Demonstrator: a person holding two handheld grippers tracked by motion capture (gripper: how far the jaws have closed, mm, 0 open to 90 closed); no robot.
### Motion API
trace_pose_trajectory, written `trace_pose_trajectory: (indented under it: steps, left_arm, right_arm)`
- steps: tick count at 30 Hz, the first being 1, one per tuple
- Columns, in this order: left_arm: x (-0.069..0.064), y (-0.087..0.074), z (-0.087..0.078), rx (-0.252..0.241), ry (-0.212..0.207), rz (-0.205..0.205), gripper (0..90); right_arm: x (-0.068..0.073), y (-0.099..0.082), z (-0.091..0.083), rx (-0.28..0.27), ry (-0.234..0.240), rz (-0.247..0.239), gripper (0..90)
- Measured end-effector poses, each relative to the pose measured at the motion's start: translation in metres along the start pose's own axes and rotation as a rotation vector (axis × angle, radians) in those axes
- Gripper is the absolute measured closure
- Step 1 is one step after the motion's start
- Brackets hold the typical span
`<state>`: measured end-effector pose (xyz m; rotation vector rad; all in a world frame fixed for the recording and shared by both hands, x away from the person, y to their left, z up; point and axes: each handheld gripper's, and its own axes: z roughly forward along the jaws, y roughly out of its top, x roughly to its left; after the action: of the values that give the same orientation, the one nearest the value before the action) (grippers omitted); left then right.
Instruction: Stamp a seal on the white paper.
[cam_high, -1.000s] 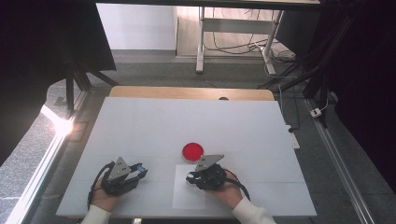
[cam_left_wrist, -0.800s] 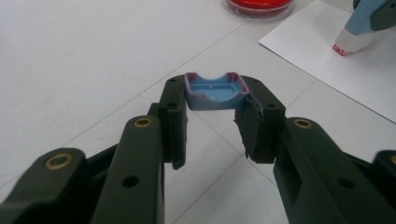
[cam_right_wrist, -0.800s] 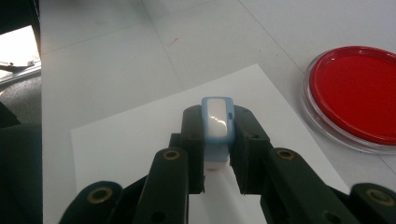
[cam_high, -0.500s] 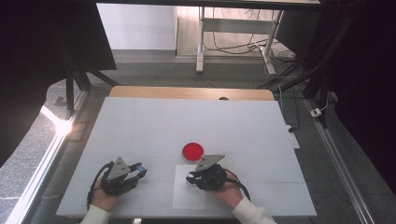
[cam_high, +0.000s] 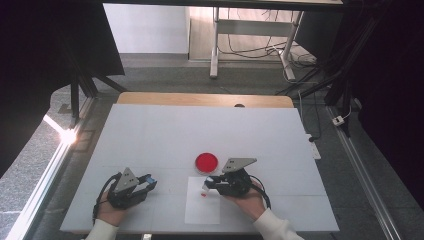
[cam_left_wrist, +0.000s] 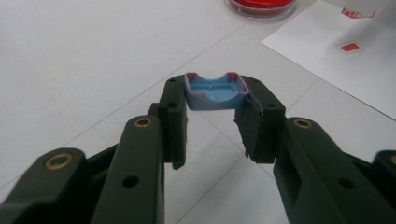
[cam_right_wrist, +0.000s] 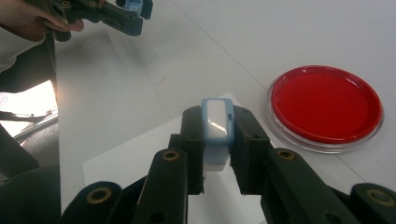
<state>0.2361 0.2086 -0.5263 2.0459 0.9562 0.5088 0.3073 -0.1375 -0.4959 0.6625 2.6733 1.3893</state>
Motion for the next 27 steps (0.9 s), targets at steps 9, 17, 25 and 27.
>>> trace_pose_trajectory:
  steps: [9,17,25,27]
  left_arm:
    - [0.0,0.0,0.0,0.0,-0.001,-0.002,64.4]
    - [0.0,0.0,0.0,0.002,-0.001,0.0,64.3]
    - [0.001,0.0,0.001,0.003,-0.001,-0.003,64.3]
    - [0.0,0.0,0.0,0.002,0.0,0.0,64.3]
  right_arm:
    - [-0.002,0.0,-0.004,-0.01,-0.004,0.007,75.1]
    - [-0.005,0.0,-0.008,-0.026,-0.021,0.011,75.1]
    - [-0.01,0.001,-0.016,-0.084,-0.048,0.034,75.1]
    - [-0.011,0.002,-0.019,-0.099,-0.062,0.038,75.2]
